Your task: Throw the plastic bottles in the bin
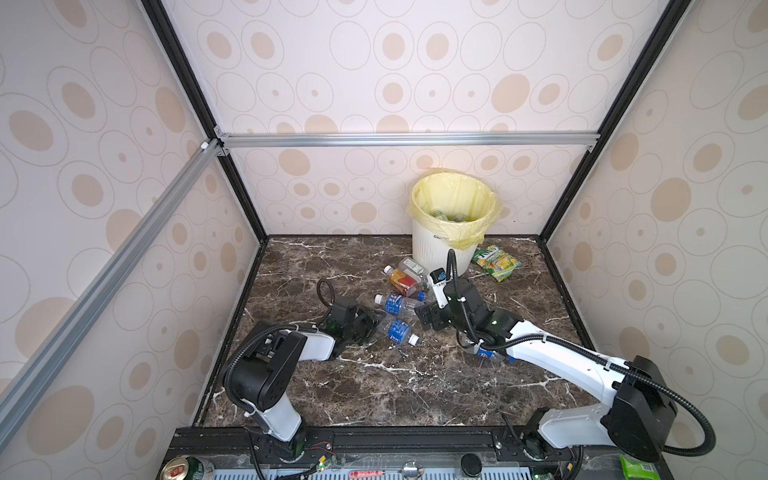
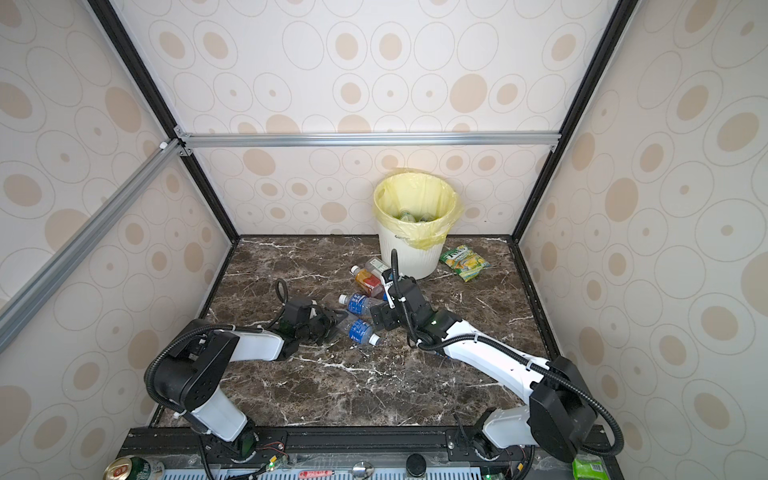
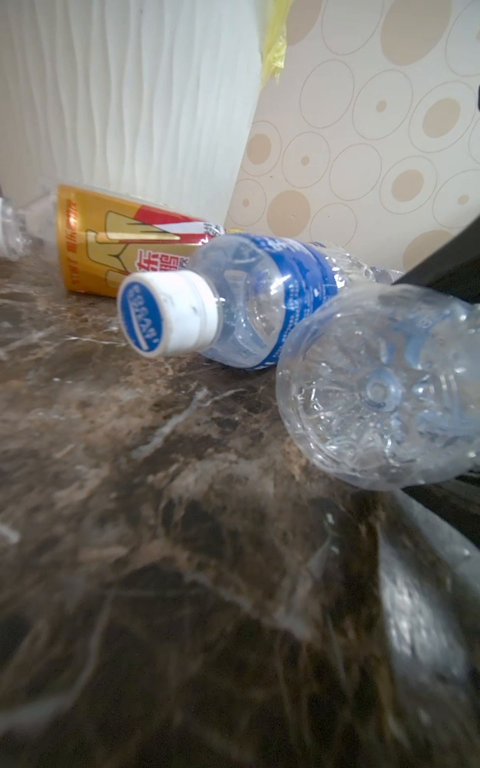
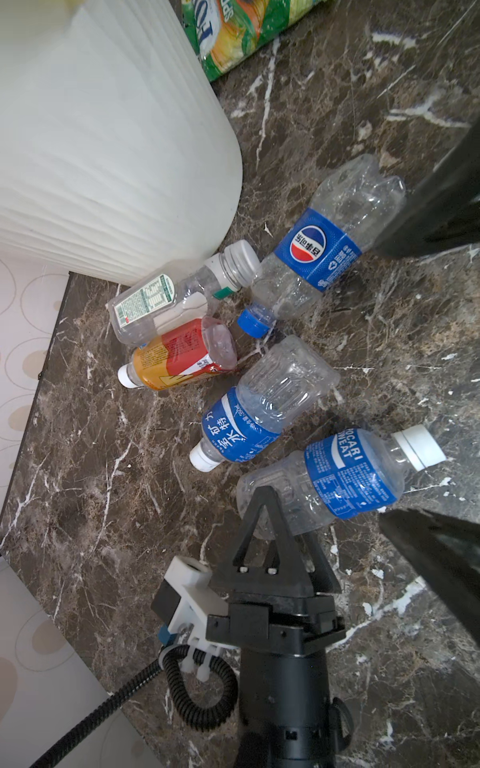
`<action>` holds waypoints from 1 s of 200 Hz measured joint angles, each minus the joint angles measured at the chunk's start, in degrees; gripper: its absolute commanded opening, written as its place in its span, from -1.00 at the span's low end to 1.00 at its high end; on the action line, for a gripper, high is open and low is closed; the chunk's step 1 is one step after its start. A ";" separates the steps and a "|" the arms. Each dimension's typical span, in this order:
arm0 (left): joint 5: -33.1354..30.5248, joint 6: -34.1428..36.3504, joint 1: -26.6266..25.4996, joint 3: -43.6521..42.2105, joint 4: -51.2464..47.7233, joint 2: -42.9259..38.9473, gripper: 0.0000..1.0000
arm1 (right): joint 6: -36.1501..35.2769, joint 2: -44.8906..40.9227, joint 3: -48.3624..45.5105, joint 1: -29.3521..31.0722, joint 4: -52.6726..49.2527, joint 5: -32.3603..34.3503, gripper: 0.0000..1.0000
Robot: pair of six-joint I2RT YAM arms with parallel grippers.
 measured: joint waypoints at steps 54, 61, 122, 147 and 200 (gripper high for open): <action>-3.76 8.07 0.35 5.33 -13.57 -5.05 -0.20 | 0.66 0.20 -0.07 0.00 0.33 -3.72 0.94; -4.39 9.42 0.35 6.40 -15.39 -5.84 -0.20 | 0.85 0.42 -0.07 0.00 0.37 -4.15 0.94; -8.57 20.11 0.35 18.01 -27.04 -9.99 -0.18 | 1.73 1.51 0.07 0.00 1.07 -8.02 0.94; -8.66 23.89 0.35 22.77 -30.18 -10.01 -0.18 | 2.47 1.49 0.07 0.00 2.23 -8.94 0.94; -6.19 26.97 -0.37 25.57 -31.43 -10.16 -0.18 | 3.85 2.78 1.11 0.00 5.57 -10.19 0.92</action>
